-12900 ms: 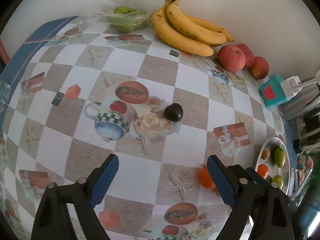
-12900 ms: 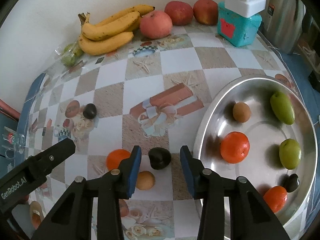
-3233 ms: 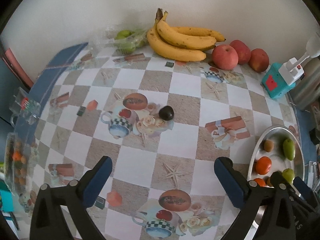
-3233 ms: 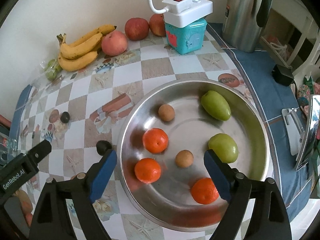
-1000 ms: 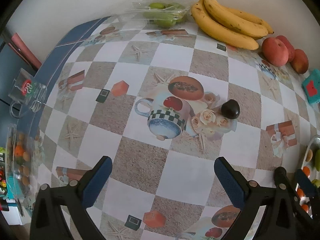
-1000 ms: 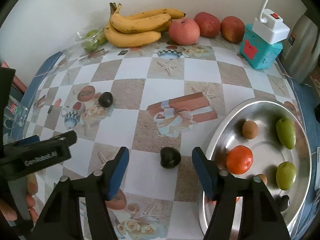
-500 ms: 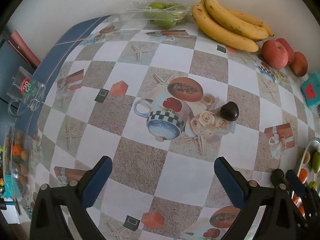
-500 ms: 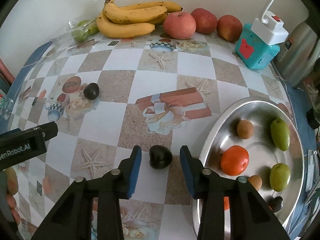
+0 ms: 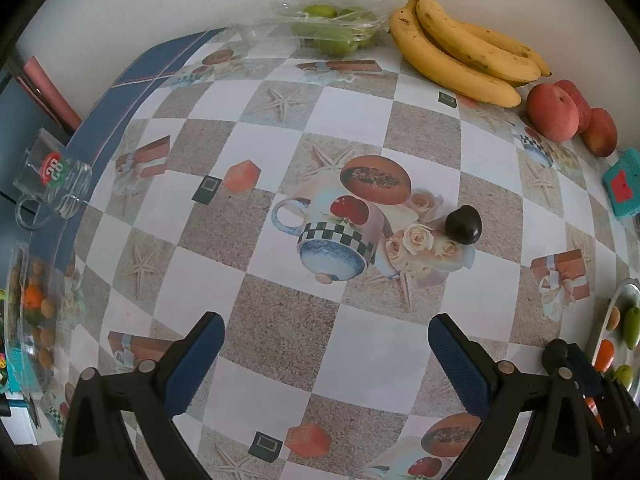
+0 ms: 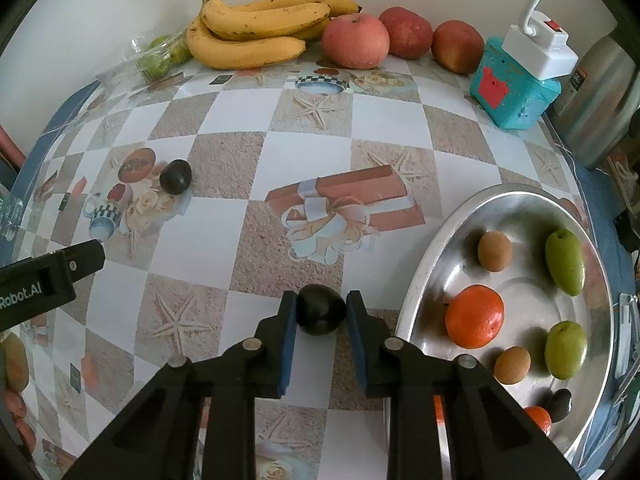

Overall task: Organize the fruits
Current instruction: 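Lower the right gripper around a dark round fruit and close it, then close the left gripper on another dark round fruit while the right gripper holds its dark fruit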

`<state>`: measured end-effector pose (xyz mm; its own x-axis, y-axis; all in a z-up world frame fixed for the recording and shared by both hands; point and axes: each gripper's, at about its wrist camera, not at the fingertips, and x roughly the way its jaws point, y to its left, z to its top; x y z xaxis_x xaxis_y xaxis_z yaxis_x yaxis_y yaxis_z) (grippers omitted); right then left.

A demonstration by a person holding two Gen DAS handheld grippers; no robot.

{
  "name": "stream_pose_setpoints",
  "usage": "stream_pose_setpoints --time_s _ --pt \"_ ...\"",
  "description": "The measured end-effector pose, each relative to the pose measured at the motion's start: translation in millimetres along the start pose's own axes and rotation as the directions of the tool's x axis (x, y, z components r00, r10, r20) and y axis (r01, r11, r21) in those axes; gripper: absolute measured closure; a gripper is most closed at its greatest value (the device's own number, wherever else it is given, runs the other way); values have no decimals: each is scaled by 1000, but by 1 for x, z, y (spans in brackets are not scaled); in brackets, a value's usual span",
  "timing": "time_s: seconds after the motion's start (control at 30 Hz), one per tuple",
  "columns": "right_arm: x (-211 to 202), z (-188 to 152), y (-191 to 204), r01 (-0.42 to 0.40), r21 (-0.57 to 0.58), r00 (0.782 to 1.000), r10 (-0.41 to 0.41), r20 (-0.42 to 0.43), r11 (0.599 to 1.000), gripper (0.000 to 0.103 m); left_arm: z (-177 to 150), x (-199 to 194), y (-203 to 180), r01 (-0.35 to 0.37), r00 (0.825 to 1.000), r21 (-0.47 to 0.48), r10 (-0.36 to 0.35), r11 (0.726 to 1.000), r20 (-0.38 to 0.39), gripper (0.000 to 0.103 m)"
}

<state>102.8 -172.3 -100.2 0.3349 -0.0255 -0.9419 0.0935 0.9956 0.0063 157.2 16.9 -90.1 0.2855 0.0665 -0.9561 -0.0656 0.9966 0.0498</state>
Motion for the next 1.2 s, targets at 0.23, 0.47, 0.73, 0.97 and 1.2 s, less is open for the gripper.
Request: stream_pose_setpoints --time_s 0.23,0.47,0.73,0.97,1.2 --pt "-16 7 3 -87 29 996 86 33 996 77 2 0 7 36 999 -41 -35 999 24 0" --pt "-25 13 2 -98 63 995 96 42 993 77 6 0 7 56 997 -49 -54 997 55 0" --pt "-28 22 -7 -86 116 996 83 31 990 77 9 5 3 116 992 -54 -113 992 55 0" --pt "-30 31 -17 -115 159 993 110 40 981 77 17 5 -6 168 985 -51 -166 984 49 0" --pt "-25 34 -29 -135 191 991 130 36 972 77 35 4 -40 202 976 46 -205 978 75 17"
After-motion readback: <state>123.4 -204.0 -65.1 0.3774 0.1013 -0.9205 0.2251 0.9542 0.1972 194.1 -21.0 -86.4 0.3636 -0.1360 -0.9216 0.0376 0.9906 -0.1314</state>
